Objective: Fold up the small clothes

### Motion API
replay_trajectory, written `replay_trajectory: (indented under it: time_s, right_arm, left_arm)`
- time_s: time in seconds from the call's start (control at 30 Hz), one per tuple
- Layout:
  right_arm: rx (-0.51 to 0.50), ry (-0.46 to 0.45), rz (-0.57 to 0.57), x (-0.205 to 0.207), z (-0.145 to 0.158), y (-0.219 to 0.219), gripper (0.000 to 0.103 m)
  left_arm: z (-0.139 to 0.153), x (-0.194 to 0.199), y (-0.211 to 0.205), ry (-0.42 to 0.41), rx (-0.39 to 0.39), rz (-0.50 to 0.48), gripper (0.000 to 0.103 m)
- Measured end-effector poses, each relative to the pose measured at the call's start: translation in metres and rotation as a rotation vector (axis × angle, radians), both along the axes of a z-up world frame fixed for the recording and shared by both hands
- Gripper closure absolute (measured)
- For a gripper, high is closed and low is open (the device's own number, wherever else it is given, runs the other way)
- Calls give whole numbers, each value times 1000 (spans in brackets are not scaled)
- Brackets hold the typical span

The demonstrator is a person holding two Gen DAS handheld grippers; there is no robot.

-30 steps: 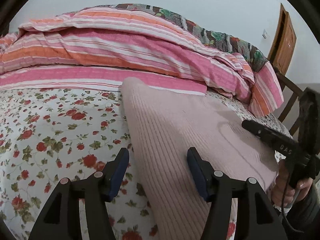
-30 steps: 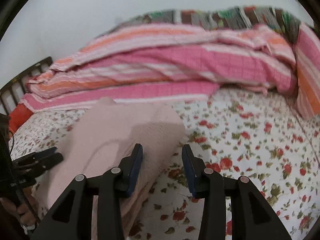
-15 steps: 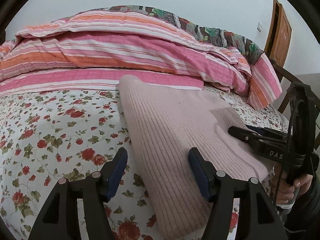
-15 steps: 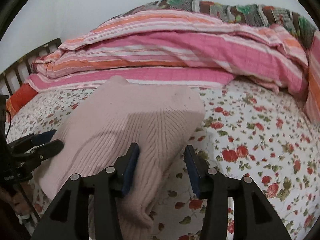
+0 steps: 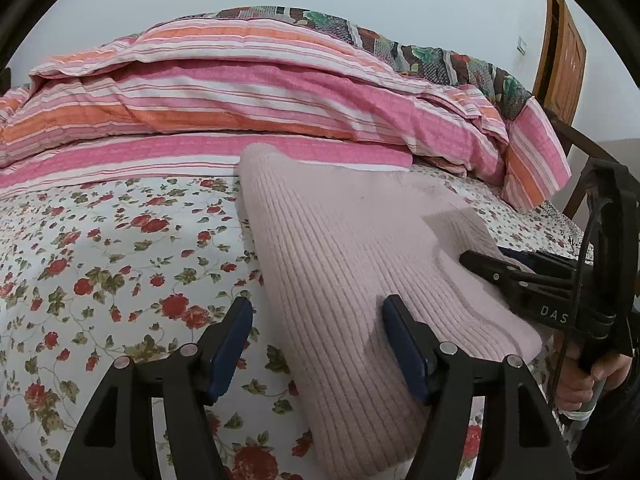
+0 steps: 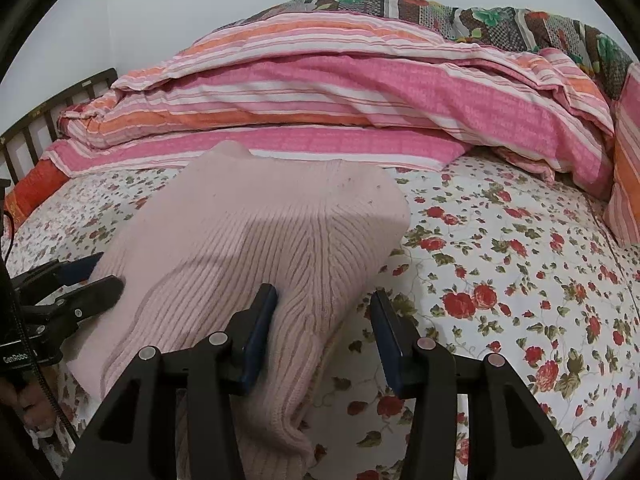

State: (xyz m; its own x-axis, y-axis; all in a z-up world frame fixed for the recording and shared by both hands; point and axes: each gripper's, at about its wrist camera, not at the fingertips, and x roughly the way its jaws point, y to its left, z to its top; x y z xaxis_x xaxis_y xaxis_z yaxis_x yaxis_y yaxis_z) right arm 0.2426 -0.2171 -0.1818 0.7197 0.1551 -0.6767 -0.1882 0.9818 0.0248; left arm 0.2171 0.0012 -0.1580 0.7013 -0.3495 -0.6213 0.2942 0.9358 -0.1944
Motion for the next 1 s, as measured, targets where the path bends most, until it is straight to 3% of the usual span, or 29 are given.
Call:
replay_trajectory:
  time_s: [0.23,0.6,0.83,1.0]
  right_arm:
    - [-17,14,-10,0,-4,3,58]
    - [4,21,-8,0,-6,1,55]
    - [115,6,8,-4,8,-14,48]
    - [130,-53,-9,-8,22,-20,48]
  left_arm:
    - [-1,-2,-5,-11,35,7,33]
    - [-3,2,-3,18,25,-3,33]
    - [4,6,14,19,-77,-3,34]
    - [11,9,9,-16,-61,18,34]
